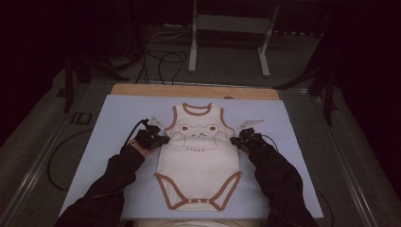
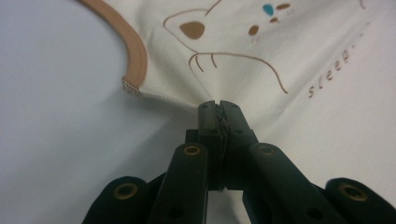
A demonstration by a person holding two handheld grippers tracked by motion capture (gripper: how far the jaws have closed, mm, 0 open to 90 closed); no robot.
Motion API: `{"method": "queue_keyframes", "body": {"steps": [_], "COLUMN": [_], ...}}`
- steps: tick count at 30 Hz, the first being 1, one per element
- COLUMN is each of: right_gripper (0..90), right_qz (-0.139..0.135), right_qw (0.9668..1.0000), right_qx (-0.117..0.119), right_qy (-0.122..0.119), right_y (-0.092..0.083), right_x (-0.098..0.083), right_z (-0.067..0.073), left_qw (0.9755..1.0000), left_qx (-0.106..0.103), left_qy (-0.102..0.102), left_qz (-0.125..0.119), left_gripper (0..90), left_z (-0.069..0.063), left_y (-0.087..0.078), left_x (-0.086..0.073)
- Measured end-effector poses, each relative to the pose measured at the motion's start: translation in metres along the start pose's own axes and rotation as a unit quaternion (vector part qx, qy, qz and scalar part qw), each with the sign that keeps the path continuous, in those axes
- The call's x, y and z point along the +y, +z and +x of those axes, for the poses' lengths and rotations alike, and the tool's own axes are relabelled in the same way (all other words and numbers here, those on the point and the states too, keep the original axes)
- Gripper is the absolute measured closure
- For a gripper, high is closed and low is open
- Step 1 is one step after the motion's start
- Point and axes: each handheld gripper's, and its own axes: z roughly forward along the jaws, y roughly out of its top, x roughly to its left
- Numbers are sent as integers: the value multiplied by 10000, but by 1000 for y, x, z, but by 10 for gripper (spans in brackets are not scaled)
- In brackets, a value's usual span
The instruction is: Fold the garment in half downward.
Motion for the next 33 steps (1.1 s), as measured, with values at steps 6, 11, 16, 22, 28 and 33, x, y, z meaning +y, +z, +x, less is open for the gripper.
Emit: {"method": "queue_keyframes", "body": {"steps": [6,11,16,22,28,33], "right_gripper": [899,899,898,899,898,898], "right_qz": [-63,-109,-195,-235,-266,-294], "right_qw": [9999,9998,9996,9991,9984,9979], "right_qx": [0,-11,13,40,103,122], "right_qy": [-86,-146,-196,-338,-489,-566], "right_y": [-7,-14,-24,-37,-47,-56], "right_x": [2,2,2,1,-4,-7], "right_z": [3,7,11,19,30,39], "left_qw": [10000,9999,9997,9994,9989,9982], "left_qx": [-21,-37,-54,-83,-123,-171], "left_qy": [52,117,236,315,461,567], "left_qz": [-22,-89,-65,-86,-35,-27], "left_gripper": [895,895,895,895,895,895], "left_z": [-2,-7,-14,-22,-27,-33], "left_y": [-7,-16,-24,-34,-42,-49], "left_x": [0,2,2,-2,-7,-12]}}
